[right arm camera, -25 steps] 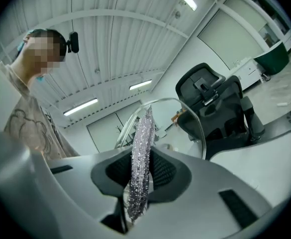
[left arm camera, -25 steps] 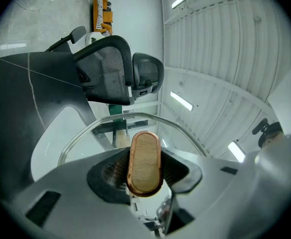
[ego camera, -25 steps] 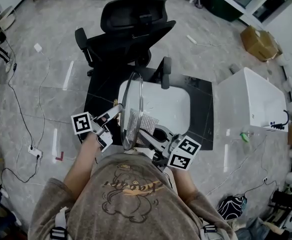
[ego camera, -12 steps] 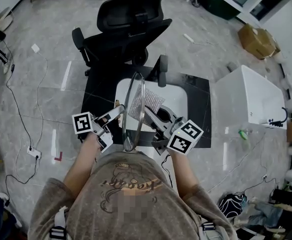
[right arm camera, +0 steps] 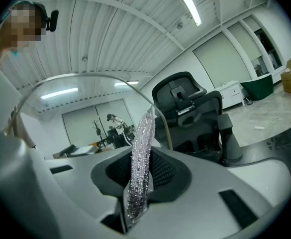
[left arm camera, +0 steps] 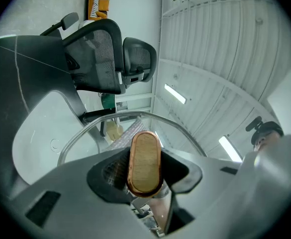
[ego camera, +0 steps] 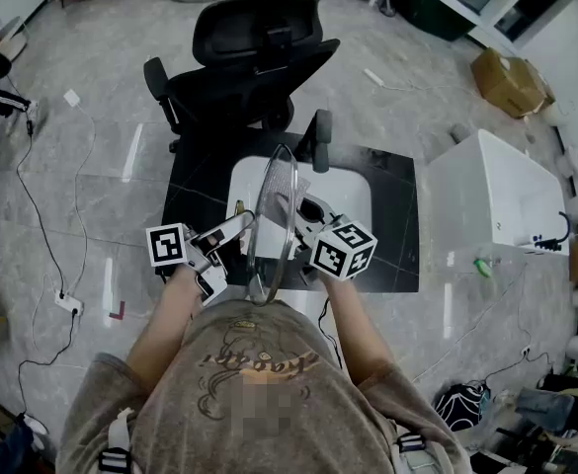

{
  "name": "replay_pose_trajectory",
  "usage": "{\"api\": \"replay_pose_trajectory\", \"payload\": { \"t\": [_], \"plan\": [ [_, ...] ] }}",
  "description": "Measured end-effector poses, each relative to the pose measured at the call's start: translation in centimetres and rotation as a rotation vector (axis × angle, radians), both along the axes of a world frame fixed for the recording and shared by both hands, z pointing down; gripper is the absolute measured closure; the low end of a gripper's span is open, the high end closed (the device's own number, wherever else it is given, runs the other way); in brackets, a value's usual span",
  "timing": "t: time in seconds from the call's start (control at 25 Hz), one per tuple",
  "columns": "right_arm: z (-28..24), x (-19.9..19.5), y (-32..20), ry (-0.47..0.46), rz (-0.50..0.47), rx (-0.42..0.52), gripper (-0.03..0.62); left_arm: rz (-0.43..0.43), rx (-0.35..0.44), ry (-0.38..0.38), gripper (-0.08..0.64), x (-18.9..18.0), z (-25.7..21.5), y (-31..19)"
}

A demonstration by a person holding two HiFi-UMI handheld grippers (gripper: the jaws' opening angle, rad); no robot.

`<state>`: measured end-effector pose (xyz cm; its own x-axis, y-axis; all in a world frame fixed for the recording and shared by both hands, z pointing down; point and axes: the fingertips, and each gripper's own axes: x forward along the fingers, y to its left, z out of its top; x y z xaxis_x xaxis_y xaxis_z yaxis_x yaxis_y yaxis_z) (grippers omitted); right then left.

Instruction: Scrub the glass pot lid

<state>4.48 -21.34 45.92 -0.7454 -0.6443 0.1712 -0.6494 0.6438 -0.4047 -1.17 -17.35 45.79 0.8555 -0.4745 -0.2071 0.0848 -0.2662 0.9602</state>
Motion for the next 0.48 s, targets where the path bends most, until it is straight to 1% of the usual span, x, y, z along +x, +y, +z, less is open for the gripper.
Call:
{"api": "replay_pose_trajectory", "payload": {
  "t": [0.28,0.48],
  "plan": [
    [4.4,0.1,0.4,0.099,0.000,-0.056,0.512,0.012,0.009,0.014,0.380,0.3,-0.5,0.4],
    [6.4,-0.2,1.8,0.098,-0.015,-0.107,0.512,0.006,0.010,0.026,0.380,0.3,-0.7,0.2]
  ]
}}
